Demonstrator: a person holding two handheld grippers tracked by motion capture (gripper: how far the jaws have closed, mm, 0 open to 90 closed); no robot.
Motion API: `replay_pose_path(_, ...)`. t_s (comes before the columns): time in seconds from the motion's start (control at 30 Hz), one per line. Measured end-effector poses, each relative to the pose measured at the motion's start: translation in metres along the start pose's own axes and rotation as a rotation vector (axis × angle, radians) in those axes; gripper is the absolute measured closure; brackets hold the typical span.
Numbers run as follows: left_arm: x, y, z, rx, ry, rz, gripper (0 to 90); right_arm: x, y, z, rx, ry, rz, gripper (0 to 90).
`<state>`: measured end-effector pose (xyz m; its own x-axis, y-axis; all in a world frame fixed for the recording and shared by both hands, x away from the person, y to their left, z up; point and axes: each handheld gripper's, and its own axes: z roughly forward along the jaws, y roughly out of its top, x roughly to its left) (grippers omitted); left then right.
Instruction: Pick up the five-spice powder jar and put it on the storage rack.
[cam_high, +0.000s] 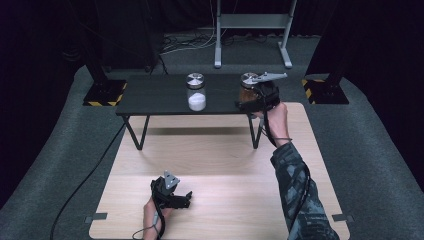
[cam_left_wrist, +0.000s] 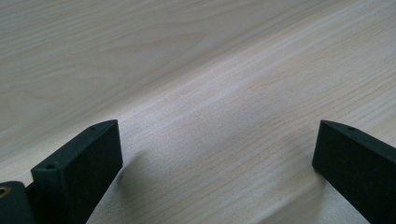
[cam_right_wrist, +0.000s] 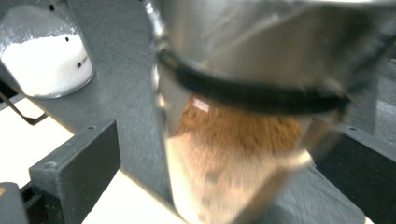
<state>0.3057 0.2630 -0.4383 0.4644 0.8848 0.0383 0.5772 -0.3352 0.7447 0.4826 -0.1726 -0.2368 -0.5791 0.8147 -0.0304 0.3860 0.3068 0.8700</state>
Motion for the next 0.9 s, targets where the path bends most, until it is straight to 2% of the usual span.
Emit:
replay_pose_path(0.1, 0.0, 0.0, 0.0, 0.0, 0.0, 0.0, 1.2, 0.003, 0.002, -0.008, 0.043, -0.007, -0.009, 0.0)
replay_pose_path(0.3, 0.0, 0.0, 0.0, 0.0, 0.0, 0.0, 1.1, 0.009, -0.006, -0.021, 0.103, -0.02, -0.032, 0.0)
replay_pose_path(0.4, 0.0, 0.0, 0.0, 0.0, 0.0, -0.001, 1.1, 0.014, -0.018, -0.031, 0.139, -0.03, -0.053, 0.0)
replay_pose_path(0.5, 0.0, 0.0, 0.0, 0.001, 0.0, -0.001, 1.1, 0.016, -0.026, -0.037, 0.149, -0.033, -0.065, 0.0)
replay_pose_path(0.7, -0.001, 0.0, 0.0, -0.001, 0.003, 0.001, 1.1, 0.026, -0.064, -0.057, 0.176, -0.041, -0.085, 0.0)
replay_pose_path(0.8, -0.001, 0.0, 0.0, -0.001, 0.004, 0.002, 1.1, 0.032, -0.091, -0.065, 0.174, -0.057, -0.082, 0.0)
replay_pose_path(0.83, -0.001, 0.0, 0.0, -0.001, 0.004, 0.002, 1.1, 0.032, -0.091, -0.065, 0.174, -0.057, -0.082, 0.0)
replay_pose_path(0.87, -0.001, 0.0, 0.0, 0.0, 0.004, 0.004, 1.1, 0.034, -0.103, -0.068, 0.175, -0.065, -0.076, 0.0)
replay_pose_path(0.9, -0.001, 0.0, 0.0, -0.002, 0.004, 0.002, 1.2, 0.037, -0.123, -0.072, 0.177, -0.078, -0.062, 0.0)
